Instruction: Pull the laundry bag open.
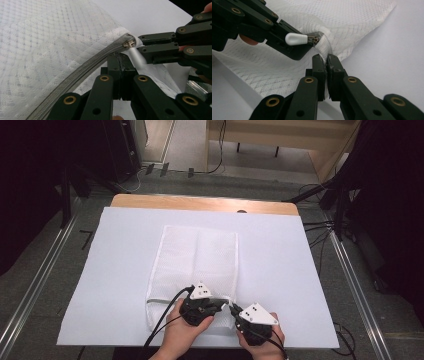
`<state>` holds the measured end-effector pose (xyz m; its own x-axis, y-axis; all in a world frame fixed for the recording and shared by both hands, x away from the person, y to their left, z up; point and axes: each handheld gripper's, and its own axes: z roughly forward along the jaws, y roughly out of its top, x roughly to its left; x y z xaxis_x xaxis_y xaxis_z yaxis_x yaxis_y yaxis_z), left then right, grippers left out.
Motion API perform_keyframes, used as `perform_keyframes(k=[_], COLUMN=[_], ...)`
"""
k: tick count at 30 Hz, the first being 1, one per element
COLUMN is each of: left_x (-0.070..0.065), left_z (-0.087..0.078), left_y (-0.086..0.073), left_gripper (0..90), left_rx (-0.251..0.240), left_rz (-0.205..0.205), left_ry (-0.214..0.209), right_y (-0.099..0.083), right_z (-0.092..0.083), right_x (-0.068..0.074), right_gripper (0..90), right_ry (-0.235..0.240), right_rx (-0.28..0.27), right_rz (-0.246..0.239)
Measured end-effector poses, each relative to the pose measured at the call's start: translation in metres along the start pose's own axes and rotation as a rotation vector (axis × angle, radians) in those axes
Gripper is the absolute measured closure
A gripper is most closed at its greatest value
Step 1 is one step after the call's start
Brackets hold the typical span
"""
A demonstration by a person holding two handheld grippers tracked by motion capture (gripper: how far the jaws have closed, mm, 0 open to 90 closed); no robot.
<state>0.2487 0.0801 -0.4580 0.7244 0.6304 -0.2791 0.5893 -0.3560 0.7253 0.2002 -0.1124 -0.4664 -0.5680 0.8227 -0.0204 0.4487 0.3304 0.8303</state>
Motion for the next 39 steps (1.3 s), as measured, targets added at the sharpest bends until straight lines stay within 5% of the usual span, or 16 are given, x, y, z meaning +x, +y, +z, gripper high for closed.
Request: perform_keyframes(k=[9, 31, 39], left_x=[-0.001, -0.006, 0.001], left_z=[-0.012, -0.014, -0.011], left_y=[-0.002, -0.002, -0.001], left_gripper=[77.1, 71.7, 85.4], left_rx=[-0.010, -0.016, -0.009], left_rz=[0.033, 0.033, -0.013], left_ry=[-0.039, -0.081, -0.081], right_y=[0.000, 0.000, 0.000], right_z=[0.001, 0.002, 0.002], right_x=[0.001, 0.001, 0.002], right_gripper=[87.2, 87.2, 87.3], right_ry=[-0.002, -0.005, 0.007], right_rx=[0.009, 0.010, 0.010], right_rz=[-0.006, -0.013, -0.015])
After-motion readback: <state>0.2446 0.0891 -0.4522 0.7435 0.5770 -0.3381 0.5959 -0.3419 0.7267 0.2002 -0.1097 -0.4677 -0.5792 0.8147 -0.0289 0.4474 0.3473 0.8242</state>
